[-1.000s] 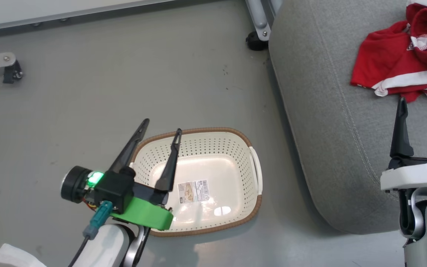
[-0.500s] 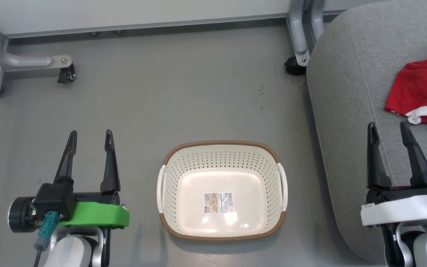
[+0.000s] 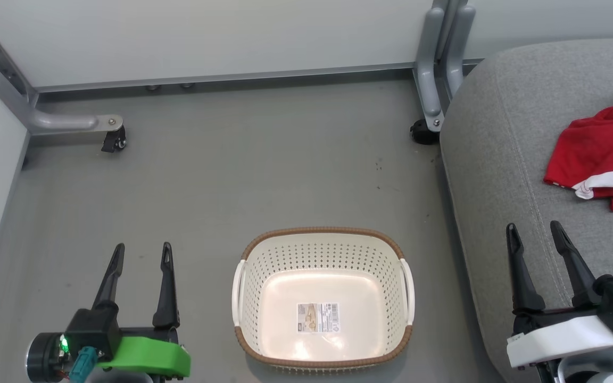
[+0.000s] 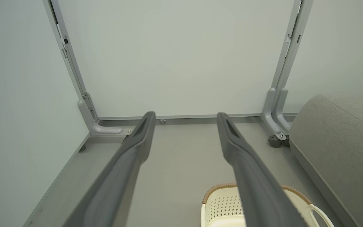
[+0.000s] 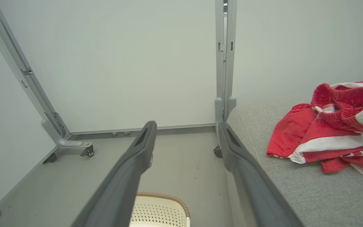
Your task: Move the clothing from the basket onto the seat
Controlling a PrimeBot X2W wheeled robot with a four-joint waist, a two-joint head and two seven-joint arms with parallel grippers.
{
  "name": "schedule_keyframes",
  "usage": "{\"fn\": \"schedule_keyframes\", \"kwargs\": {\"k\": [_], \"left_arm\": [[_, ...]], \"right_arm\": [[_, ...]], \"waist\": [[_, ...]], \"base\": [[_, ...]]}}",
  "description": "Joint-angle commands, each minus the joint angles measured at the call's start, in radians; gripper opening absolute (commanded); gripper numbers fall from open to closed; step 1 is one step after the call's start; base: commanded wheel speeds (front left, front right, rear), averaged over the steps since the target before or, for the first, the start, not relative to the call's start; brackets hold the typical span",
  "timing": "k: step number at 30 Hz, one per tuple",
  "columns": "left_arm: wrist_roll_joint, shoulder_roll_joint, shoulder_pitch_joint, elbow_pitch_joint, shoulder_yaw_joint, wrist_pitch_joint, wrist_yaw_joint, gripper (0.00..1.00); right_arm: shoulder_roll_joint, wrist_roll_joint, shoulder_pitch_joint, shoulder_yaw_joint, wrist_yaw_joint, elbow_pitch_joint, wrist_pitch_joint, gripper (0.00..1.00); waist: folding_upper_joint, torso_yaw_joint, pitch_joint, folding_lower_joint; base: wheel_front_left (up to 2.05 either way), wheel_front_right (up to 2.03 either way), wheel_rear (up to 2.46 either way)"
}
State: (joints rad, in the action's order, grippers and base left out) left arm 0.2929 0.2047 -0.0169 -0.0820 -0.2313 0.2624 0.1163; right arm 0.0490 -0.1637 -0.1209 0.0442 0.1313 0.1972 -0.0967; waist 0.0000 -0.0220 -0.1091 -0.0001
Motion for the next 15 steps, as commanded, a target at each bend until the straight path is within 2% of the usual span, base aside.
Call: {"fn": "schedule_keyframes", "kwargs": {"k": [1, 15], "left_arm": [[-0.011, -0.003, 0.024, -0.007, 0.003, 0.003, -0.006, 1.0], [-0.034, -0.016, 0.075, -0.072, -0.011, 0.003, -0.041, 1.0]], "right_arm": [[0.003, 0.002, -0.02, -0.005, -0.001, 0.002, 0.006, 1.0], [0.003, -0.005, -0.086, -0.006, -0.001, -0.012, 0.032, 1.0]], "waist": [[0.0, 0.007, 0.023, 0.0001], [0.0, 0.022, 0.088, 0.0001]], "base": [[0.0, 0.0, 0.0], [0.0, 0.0, 0.0]]}}
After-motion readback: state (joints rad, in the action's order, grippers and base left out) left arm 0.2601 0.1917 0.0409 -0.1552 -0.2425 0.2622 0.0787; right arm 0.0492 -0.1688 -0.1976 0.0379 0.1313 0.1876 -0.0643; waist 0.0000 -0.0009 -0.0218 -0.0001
